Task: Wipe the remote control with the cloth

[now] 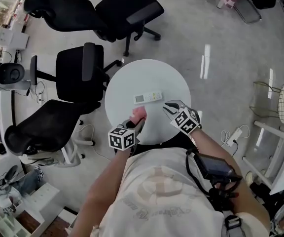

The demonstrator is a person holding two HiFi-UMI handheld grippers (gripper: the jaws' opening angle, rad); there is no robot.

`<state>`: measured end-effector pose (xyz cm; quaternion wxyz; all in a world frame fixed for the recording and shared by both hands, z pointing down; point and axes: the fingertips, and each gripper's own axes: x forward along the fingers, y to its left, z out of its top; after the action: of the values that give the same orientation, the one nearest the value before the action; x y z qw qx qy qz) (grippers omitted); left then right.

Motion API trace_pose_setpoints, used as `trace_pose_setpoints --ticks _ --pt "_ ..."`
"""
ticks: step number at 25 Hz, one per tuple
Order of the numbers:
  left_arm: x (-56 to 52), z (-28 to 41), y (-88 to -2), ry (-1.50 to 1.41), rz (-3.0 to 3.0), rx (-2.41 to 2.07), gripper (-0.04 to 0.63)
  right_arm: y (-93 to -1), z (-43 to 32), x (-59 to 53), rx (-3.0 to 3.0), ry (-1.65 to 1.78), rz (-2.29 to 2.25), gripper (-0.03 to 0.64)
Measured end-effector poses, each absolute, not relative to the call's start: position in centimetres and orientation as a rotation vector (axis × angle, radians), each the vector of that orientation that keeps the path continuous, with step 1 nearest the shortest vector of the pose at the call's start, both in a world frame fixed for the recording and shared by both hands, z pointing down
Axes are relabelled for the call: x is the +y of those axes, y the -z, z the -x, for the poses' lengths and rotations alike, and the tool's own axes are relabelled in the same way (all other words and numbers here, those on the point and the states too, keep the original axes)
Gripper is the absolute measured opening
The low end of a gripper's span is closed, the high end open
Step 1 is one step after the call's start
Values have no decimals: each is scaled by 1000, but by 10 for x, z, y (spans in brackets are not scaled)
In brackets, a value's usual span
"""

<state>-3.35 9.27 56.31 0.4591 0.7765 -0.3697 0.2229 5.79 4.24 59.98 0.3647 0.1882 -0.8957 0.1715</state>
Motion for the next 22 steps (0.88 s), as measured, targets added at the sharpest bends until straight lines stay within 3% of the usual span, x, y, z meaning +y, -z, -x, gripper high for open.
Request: trace_pose_setpoints --ticks 6,16,22 --pt "69 34 -580 -595 -1929 -872 44 -630 -54 28 -2243 -307 -367 103" --pt "41 20 -597 -588 -1906 -849 44 -662 -39 4 -2189 -79 -36 297" --pt "34 10 -604 -590 -1890 -838 44 -667 -29 3 -2213 -14 88 272"
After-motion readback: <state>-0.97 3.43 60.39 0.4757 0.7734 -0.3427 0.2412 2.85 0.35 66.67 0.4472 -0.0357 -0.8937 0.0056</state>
